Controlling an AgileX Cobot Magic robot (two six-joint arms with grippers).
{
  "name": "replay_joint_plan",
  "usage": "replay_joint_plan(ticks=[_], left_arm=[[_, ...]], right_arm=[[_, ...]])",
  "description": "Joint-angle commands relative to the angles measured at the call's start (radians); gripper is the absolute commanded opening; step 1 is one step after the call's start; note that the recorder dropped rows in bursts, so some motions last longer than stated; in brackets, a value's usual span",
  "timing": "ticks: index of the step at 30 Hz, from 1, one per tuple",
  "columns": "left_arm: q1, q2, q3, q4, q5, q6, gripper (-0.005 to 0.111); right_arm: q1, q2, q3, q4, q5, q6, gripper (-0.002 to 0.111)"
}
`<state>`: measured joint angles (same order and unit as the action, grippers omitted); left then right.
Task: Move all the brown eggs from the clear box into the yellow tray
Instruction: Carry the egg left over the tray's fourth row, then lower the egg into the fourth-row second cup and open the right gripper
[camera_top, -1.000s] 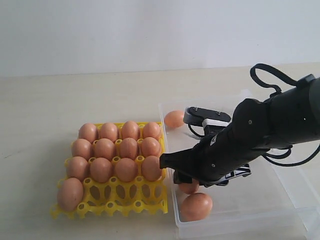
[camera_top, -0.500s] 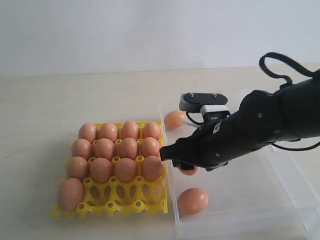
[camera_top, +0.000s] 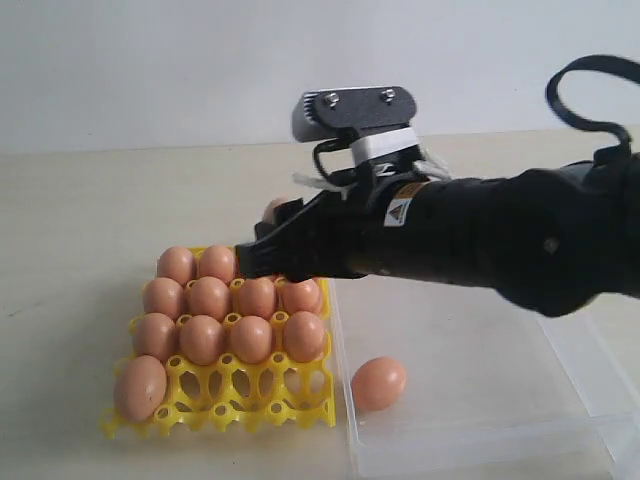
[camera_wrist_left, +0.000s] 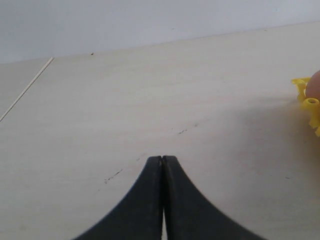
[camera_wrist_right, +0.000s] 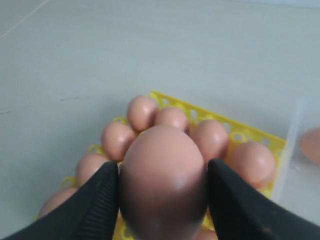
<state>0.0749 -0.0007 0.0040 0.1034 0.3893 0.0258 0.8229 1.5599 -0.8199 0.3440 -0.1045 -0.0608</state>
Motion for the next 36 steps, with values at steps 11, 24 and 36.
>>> replay_joint_plan(ticks=[11,24,36], left_arm=[[-0.005,0.001,-0.004,0.000,-0.009,-0.004,0.000],[-0.005,0.001,-0.004,0.000,-0.009,-0.004,0.000],[-0.005,0.001,-0.004,0.000,-0.009,-0.004,0.000]], right_arm=[[0.201,0.223,-0.004,-0.030,-0.325,-0.013,0.000],[0.212,0.288,-0.037,-0.056,-0.307,0.126,0.000],[0.241,0.339,-0.056,-0.092,-0.280,0.196,0.000]])
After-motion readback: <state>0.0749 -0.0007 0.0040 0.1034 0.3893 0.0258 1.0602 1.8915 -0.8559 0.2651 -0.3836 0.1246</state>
